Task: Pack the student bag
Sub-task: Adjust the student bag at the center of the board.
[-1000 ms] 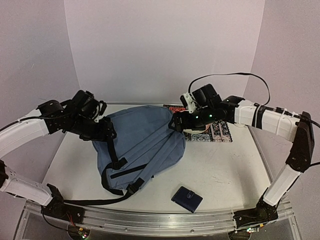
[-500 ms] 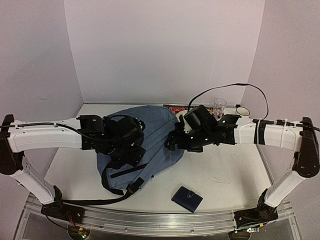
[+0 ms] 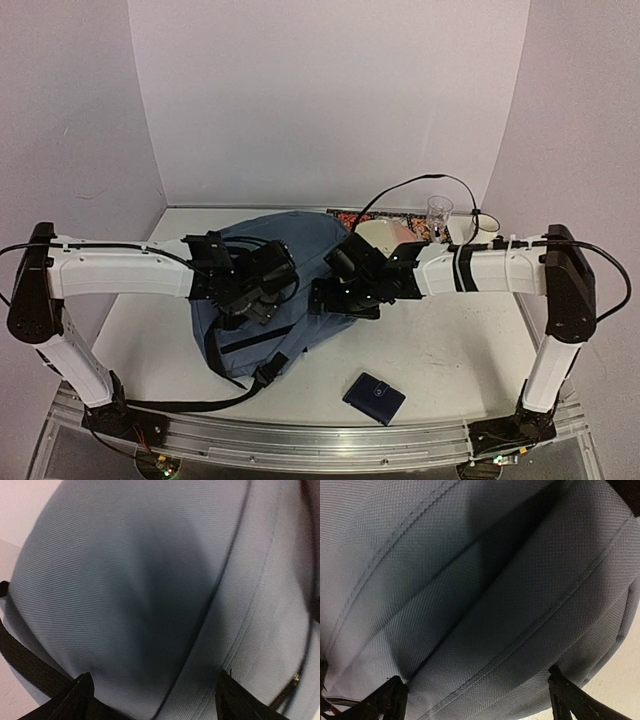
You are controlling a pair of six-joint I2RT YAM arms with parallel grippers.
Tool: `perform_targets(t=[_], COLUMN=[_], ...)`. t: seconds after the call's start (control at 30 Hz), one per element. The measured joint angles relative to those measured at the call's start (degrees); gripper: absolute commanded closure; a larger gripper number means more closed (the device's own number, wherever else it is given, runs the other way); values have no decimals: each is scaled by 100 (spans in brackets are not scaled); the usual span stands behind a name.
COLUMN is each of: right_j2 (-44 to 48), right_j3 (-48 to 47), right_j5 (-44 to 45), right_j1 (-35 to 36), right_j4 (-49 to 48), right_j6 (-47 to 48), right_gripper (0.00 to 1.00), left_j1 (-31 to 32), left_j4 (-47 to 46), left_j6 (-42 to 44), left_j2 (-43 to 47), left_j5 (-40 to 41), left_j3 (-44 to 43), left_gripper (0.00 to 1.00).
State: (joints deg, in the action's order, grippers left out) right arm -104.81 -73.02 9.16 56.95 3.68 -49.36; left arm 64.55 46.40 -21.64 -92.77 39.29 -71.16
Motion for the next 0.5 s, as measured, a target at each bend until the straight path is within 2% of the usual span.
perform_targets(t=[0.33, 0.5], right_j2=[310, 657], right_j3=[407, 943], right_j5=[236, 229], right_j1=[-259, -426], right_j4=[-173, -303], right_j6=[315, 492], right_gripper=[2, 2], left_j1=[-1932, -2448], left_j4=[-516, -671], left_j6=[742, 1099], left_j2=[-80, -192], left_j5=[358, 259], left_j3=[-24, -338], left_gripper=[16, 16])
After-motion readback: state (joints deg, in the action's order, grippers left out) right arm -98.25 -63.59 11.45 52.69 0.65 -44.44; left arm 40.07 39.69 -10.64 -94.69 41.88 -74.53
